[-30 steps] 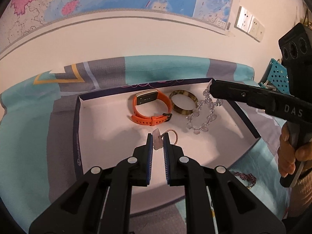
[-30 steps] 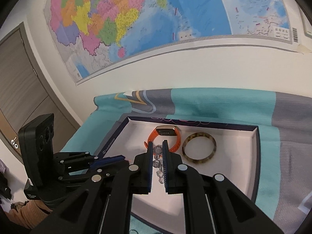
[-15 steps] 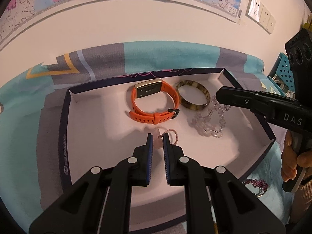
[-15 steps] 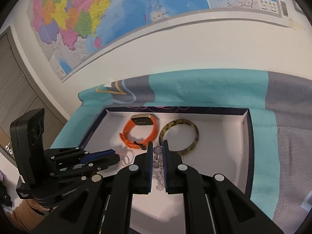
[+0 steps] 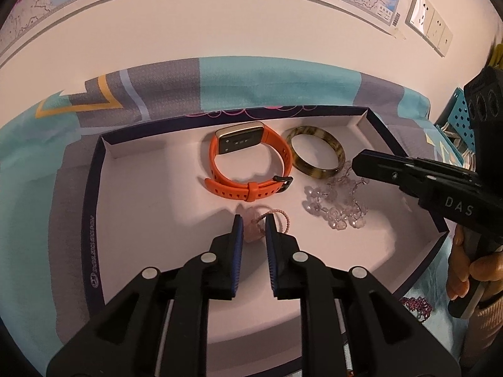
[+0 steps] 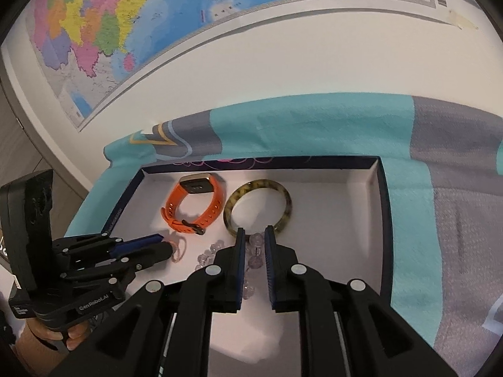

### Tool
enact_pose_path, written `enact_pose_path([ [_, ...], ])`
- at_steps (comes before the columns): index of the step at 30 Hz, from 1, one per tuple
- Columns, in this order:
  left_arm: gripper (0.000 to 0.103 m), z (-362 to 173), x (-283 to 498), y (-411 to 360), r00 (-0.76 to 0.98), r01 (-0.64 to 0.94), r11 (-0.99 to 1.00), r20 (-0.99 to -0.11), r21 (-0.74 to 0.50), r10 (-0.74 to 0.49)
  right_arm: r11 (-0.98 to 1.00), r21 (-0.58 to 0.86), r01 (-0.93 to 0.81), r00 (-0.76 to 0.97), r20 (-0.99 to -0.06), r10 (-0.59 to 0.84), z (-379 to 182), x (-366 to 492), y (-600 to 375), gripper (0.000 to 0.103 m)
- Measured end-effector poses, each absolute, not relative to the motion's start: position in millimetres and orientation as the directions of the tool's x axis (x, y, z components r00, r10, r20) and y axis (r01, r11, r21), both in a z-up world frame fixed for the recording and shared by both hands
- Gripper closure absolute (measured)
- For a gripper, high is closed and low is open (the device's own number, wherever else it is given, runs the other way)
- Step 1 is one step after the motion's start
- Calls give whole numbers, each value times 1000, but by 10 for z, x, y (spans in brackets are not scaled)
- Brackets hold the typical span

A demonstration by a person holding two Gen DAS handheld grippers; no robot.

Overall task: Organize jewelry
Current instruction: 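Carry the crystal bracelet and pink ring into the box and open both grippers, then withdraw both grippers from the box back toward the remaining jewelry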

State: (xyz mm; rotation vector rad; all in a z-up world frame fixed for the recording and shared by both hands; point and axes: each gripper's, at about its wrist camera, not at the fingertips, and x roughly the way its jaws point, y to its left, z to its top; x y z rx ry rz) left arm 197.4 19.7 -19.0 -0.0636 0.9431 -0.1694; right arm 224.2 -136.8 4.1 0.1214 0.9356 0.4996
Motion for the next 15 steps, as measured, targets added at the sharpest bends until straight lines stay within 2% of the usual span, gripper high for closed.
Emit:
enact_pose_path([
  [2,84,-189,1966,204,578,108,986,-799,-125,-165,884,310,-350,493,-742,455,34,2233,-1389,91],
  [4,67,-169,1945,238,582,93,986,-796,-137,-166,891,300,-341,503,-742,443,46,2215,-1409,91],
  [6,64,-118,1900,282,600,77,987,-784,-141,-159,901,287,-325,522,-740,424,82,2182,-1450,75],
  [7,63,-92,1881,308,607,72,987,-779,-145,-159,904,282,-321,530,-738,418,100,2162,-1466,73],
  [15,56,268,1413,511,705,72,986,-691,-153,-159,886,217,-410,575,-692,436,409,1627,-1577,73],
])
